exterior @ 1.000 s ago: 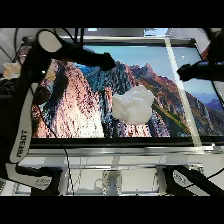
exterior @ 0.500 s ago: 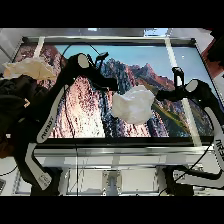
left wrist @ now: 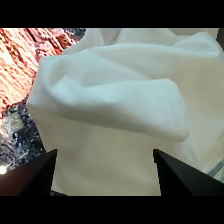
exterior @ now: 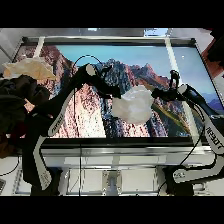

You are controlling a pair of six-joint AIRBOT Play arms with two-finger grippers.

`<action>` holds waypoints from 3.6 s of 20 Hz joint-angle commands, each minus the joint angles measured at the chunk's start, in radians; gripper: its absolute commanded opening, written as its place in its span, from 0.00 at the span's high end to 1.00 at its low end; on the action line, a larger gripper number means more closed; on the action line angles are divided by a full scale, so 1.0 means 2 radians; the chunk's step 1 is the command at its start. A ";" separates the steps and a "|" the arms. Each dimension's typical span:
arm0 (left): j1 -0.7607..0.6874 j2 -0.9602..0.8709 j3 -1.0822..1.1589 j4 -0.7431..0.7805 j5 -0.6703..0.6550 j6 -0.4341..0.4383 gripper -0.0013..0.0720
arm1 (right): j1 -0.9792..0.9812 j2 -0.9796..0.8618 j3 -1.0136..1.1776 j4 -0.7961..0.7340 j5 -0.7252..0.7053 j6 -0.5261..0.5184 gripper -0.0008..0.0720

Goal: Fold the shirts.

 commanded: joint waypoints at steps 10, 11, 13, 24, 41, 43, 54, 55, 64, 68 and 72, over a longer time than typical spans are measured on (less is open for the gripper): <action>-0.036 -0.032 0.000 -0.029 0.059 0.002 0.31 | 0.001 -0.045 0.000 0.136 -0.013 -0.074 0.49; -0.038 -0.032 0.000 -0.030 0.068 0.002 0.50 | 0.001 -0.045 0.000 0.143 -0.015 -0.082 0.54; -0.039 -0.032 0.000 -0.031 0.080 0.002 0.88 | 0.001 -0.045 0.000 0.145 -0.016 -0.082 0.75; 0.023 0.046 0.099 0.001 0.040 0.014 0.97 | 0.000 0.073 0.114 -0.045 0.101 -0.080 0.95; 0.052 0.455 0.027 0.280 -0.160 0.005 0.97 | 0.001 0.468 0.180 -0.033 0.182 -0.066 0.95; 0.052 0.443 -0.043 0.320 -0.198 -0.002 0.97 | 0.001 0.422 0.179 -0.021 0.190 -0.063 0.95; 0.052 0.249 -0.396 0.267 0.175 -0.061 0.96 | 0.001 0.031 0.049 0.062 0.063 -0.031 0.94; 0.054 0.241 -0.389 0.278 0.212 -0.085 0.95 | 0.001 0.015 0.049 0.086 0.031 -0.027 0.80; 0.119 0.281 -0.126 0.405 0.126 -0.082 0.02 | -0.065 0.057 0.124 -0.053 0.125 -0.009 0.28; 0.126 0.350 -0.127 0.419 0.057 -0.037 0.02 | -0.142 0.078 0.083 -0.097 0.303 -0.012 0.28; 0.126 0.403 -0.238 0.378 0.038 -0.039 0.02 | -0.206 0.092 -0.062 0.038 0.314 -0.096 0.28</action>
